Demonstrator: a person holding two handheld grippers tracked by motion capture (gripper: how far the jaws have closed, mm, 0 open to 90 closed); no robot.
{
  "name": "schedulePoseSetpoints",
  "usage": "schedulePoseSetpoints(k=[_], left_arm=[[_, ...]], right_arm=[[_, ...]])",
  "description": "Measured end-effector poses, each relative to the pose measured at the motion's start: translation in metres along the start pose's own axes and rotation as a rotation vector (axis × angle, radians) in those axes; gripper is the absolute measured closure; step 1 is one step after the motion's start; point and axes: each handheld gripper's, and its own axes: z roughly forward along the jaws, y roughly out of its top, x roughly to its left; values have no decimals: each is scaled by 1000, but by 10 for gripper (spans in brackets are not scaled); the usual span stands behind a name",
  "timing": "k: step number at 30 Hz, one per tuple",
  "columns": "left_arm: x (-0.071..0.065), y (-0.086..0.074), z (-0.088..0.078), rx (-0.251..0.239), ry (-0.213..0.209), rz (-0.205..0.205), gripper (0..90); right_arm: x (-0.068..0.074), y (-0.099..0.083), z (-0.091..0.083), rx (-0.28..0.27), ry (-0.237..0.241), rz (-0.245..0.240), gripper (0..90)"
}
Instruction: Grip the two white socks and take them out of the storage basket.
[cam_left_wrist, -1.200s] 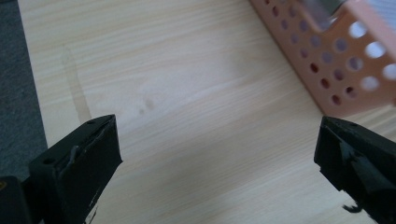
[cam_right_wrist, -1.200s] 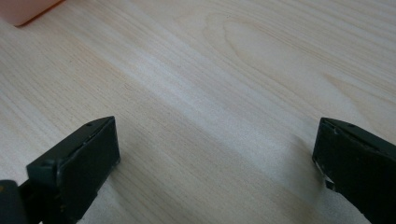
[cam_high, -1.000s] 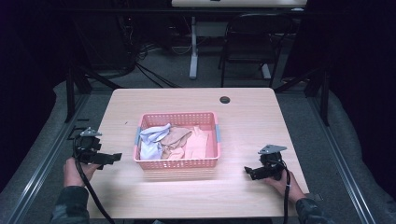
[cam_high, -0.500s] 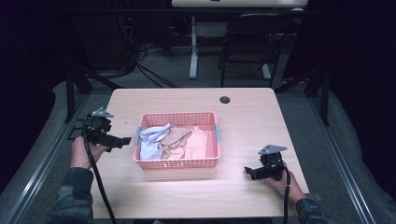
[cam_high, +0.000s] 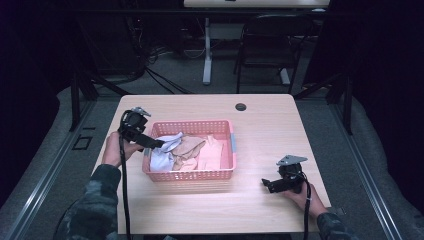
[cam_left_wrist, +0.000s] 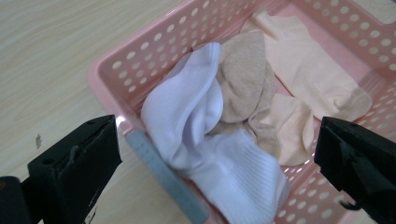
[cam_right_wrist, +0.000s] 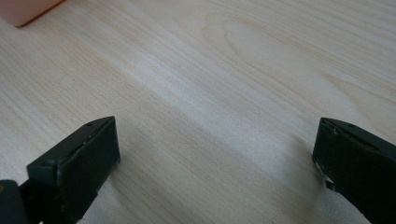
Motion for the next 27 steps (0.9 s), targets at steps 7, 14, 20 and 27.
schedulePoseSetpoints(k=[7, 14, 20, 27], left_arm=[[-3, 13, 35, 129, 20, 36, 12], [-4, 18, 58, 217, 52, 65, 135], [-6, 20, 67, 263, 85, 85, 232], [-3, 18, 76, 310, 161, 71, 335]], right_arm=[[0, 0, 0, 1, -2, 0, 0], [0, 0, 0, 3, -7, -2, 0], [1, 0, -1, 3, -6, -1, 0], [1, 0, -1, 3, -6, -2, 0]])
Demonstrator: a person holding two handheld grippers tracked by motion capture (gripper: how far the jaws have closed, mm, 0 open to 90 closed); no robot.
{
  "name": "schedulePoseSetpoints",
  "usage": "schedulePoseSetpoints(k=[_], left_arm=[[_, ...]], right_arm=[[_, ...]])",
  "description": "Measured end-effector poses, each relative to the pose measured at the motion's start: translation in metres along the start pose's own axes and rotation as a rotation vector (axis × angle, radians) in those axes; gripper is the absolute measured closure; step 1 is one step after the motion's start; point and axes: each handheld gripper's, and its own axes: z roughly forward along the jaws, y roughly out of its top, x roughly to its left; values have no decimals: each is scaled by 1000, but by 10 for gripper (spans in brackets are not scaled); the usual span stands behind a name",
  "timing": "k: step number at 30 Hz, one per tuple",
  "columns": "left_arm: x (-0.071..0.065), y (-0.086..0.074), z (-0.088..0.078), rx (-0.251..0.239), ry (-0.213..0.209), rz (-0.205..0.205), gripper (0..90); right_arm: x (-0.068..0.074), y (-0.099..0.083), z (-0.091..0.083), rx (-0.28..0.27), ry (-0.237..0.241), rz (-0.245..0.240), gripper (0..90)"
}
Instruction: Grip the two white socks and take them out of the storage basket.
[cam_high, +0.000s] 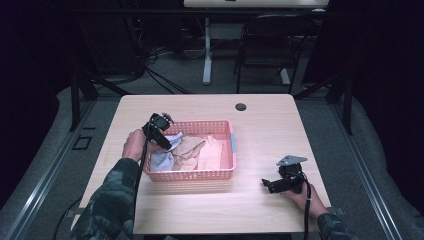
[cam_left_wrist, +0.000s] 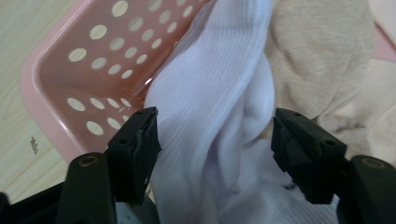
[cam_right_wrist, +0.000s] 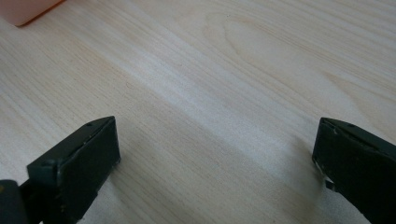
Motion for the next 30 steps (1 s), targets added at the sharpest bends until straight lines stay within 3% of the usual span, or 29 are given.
schedulePoseSetpoints(k=[11, 21, 30], left_arm=[[-6, 3, 7, 52, 30, 9, 563], [-9, 2, 6, 74, 15, 7, 799], [-7, 0, -7, 37, -7, 11, 811]], right_arm=[[0, 0, 0, 0, 1, -1, 0], [0, 0, 0, 1, 1, -1, 0], [0, 0, 0, -3, 2, 3, 0]])
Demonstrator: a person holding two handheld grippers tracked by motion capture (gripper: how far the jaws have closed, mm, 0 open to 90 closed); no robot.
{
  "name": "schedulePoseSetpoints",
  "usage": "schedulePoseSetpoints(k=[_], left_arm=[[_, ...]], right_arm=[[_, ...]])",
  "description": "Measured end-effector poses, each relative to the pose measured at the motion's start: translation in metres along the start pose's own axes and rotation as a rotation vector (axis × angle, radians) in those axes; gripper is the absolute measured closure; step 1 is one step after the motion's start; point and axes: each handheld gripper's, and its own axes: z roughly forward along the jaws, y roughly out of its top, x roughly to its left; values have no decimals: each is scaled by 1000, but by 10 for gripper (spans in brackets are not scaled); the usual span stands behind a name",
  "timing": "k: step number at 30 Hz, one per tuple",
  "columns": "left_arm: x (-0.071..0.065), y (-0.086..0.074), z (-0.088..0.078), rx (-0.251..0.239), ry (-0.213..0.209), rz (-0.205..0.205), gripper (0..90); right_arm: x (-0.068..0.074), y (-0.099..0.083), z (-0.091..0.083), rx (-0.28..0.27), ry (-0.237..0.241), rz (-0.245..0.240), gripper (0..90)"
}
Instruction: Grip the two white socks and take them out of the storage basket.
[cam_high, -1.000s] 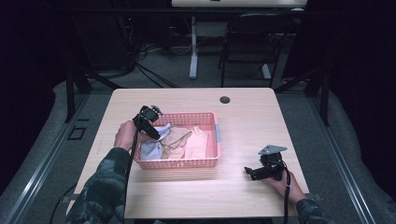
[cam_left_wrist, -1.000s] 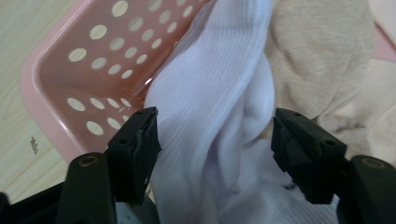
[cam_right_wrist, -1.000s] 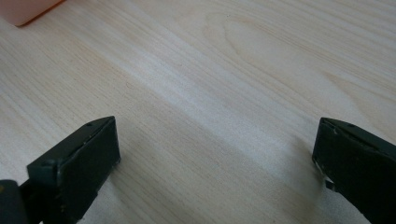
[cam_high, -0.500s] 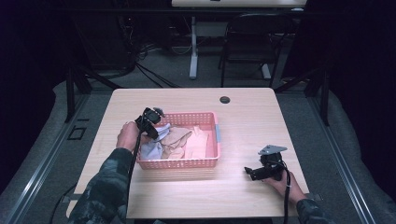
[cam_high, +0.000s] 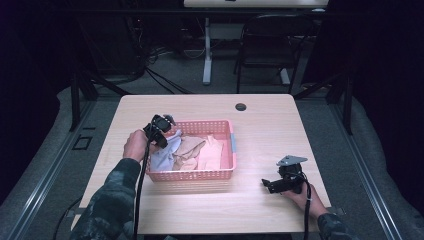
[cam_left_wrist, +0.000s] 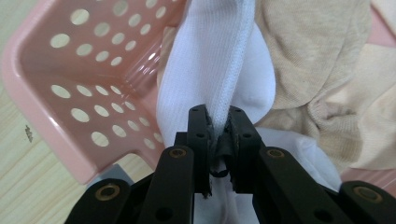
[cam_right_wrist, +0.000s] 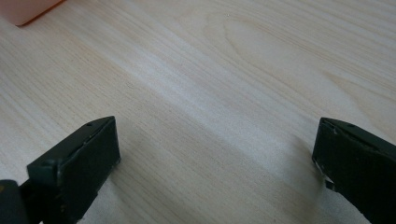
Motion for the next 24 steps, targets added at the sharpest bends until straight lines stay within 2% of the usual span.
schedulePoseSetpoints(k=[6, 9, 12, 18, 21, 24], left_arm=[[3, -2, -17, -41, -13, 1, 811], [3, -2, -24, -39, 5, 14, 811], [6, -3, -35, -68, -18, 2, 812], [11, -2, -43, -52, -24, -4, 811], [15, -3, -51, -75, -38, -17, 812], [17, -3, -57, -82, -26, -16, 812]], right_arm=[[0, 0, 0, 3, 1, -5, 0], [0, 0, 0, 3, 1, -5, 0], [0, 0, 0, 4, 3, -7, 0], [0, 0, 0, 3, 1, -6, 0], [0, 0, 0, 2, 2, -6, 0], [-1, 1, 0, 9, -2, -10, 0]])
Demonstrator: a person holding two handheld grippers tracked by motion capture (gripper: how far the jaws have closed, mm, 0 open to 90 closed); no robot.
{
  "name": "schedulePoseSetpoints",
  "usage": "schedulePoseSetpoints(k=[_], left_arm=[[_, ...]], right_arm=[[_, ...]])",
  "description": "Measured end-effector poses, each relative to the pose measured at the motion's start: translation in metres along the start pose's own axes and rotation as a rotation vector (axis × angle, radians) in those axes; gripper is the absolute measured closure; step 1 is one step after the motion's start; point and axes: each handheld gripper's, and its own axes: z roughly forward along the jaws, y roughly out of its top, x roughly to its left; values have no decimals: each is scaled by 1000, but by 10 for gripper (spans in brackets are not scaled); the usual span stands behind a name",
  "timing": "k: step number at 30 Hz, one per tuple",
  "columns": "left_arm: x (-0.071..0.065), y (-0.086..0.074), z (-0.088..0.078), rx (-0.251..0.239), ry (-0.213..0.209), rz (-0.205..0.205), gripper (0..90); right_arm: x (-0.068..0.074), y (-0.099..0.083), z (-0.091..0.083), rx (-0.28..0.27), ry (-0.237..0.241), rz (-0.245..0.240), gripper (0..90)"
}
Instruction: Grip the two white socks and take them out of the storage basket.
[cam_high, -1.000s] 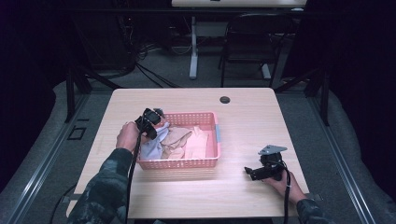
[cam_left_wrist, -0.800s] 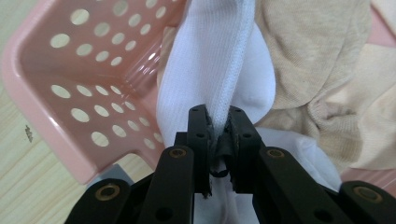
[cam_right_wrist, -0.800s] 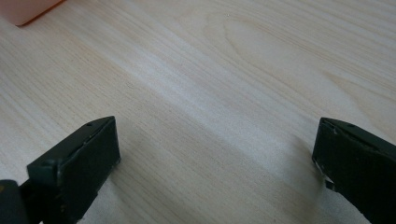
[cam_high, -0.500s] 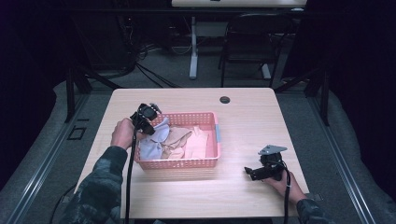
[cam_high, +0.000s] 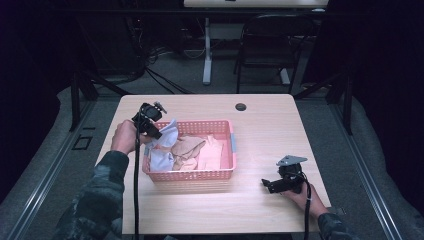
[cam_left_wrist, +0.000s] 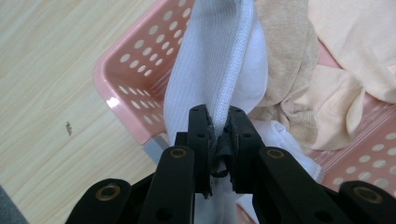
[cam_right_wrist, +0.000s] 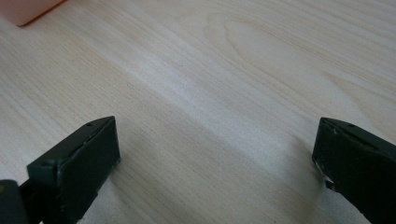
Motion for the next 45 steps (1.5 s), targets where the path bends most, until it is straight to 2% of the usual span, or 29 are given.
schedulePoseSetpoints(k=[5, 9, 13, 18, 22, 29, 32, 35, 40, 45], left_arm=[[1, 2, -9, -12, -4, -8, 812], [1, 5, -16, -9, 18, -8, 814], [2, 8, -21, -22, 8, -12, 814], [3, 15, -27, 9, 26, 14, 814], [3, 19, -36, -19, 17, 4, 814], [3, 23, -52, -43, 33, 13, 815], [5, 21, -59, -39, 46, 14, 815], [9, 18, -67, -56, 52, 4, 815], [20, 8, -77, -80, 68, -34, 815], [30, -3, -81, -83, 66, -65, 815]], right_arm=[[0, 0, 0, -2, -3, 1, 0], [0, 0, 0, 0, 0, 4, 0], [1, -1, 0, -8, -3, 10, 0], [1, -1, 0, -4, -1, 6, 0], [2, -1, 0, -5, 3, 8, 0], [2, -1, 0, -9, 5, 10, 0], [3, -1, 0, -10, 4, 11, 0], [3, -1, 0, -7, 0, 9, 0], [3, -1, 0, -7, 0, 9, 0], [3, -1, 0, -8, -1, 9, 0]])
